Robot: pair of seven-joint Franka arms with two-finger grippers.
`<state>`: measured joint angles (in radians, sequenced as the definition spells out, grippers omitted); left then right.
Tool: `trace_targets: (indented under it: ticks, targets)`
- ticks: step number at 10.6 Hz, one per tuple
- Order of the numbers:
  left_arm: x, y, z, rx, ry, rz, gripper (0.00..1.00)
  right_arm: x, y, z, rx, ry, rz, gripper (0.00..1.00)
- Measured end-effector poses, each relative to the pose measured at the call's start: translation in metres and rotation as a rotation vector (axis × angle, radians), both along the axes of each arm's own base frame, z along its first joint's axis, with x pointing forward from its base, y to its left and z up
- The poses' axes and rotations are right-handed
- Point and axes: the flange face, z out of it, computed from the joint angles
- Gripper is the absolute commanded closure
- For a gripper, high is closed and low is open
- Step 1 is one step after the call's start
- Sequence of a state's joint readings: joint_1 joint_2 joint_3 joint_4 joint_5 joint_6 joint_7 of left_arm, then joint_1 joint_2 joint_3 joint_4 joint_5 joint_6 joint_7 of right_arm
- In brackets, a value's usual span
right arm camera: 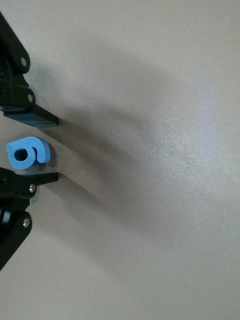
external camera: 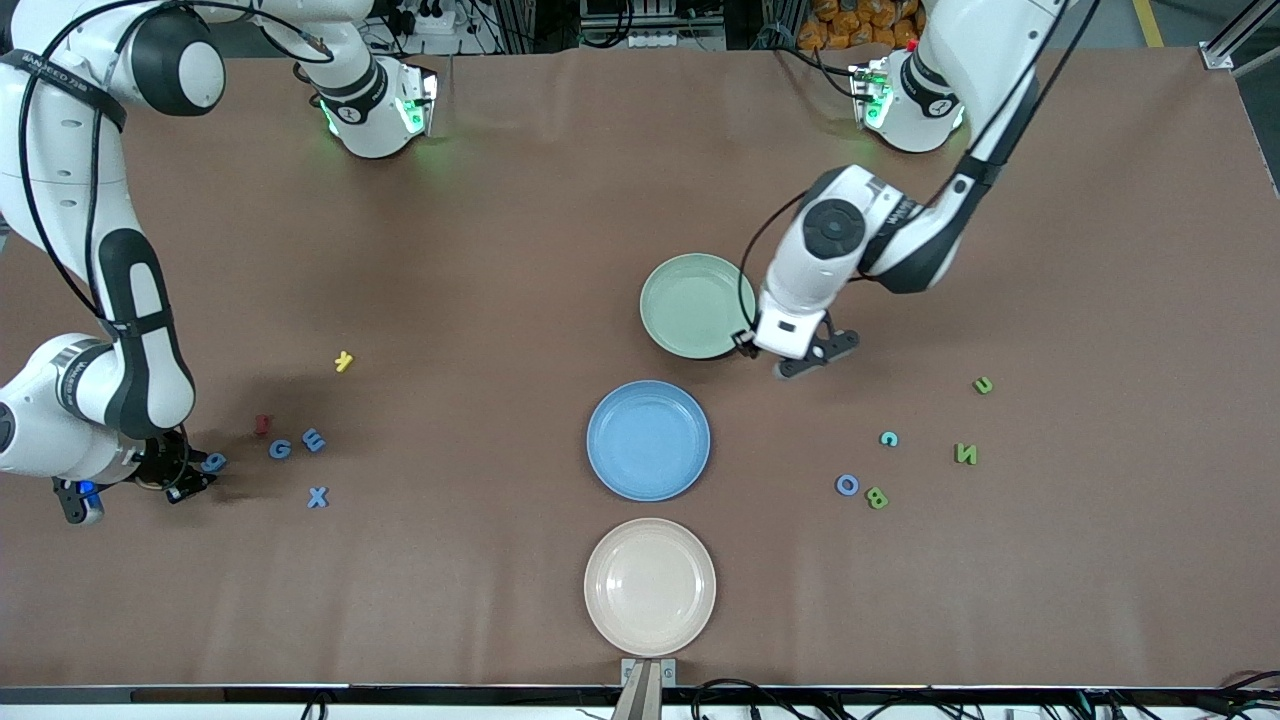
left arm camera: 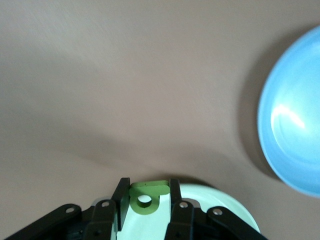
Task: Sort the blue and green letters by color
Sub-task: 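Place the green b on the green plate while the right gripper lifts the 6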
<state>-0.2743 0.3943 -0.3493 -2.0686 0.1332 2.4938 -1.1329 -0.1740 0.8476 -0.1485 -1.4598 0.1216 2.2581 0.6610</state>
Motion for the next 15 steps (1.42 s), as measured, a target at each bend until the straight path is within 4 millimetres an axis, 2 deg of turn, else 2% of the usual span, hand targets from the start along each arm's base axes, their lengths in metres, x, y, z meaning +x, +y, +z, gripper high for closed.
trace_targets:
  ticks: [4, 6, 7, 8, 10, 13, 15]
  targets:
    - [-0.051, -0.065, 0.009, -0.035, 0.023, -0.014, 1.0, 0.0, 0.003, -0.001, 0.02, -0.005, -0.014, 0.53]
    - [-0.08, -0.092, 0.006, -0.032, 0.038, -0.036, 0.97, 0.0, 0.004, -0.001, 0.022, -0.006, -0.015, 0.69]
    - [-0.094, -0.104, 0.001, -0.028, 0.049, -0.046, 0.28, 0.001, 0.004, -0.001, 0.023, -0.008, -0.015, 0.76]
    - [-0.1, -0.11, -0.004, -0.025, 0.058, -0.052, 0.0, 0.001, 0.006, 0.0, 0.024, -0.01, -0.014, 0.8]
    - [-0.098, -0.11, -0.009, -0.024, 0.066, -0.047, 0.0, 0.002, 0.007, 0.001, 0.027, -0.014, -0.002, 0.89]
    - [-0.095, -0.107, -0.011, -0.008, 0.078, -0.039, 0.0, 0.002, 0.006, 0.001, 0.029, -0.014, 0.066, 0.94]
    - [-0.079, -0.093, -0.011, 0.006, 0.065, -0.02, 0.0, 0.002, 0.006, 0.001, 0.032, -0.015, 0.15, 0.98]
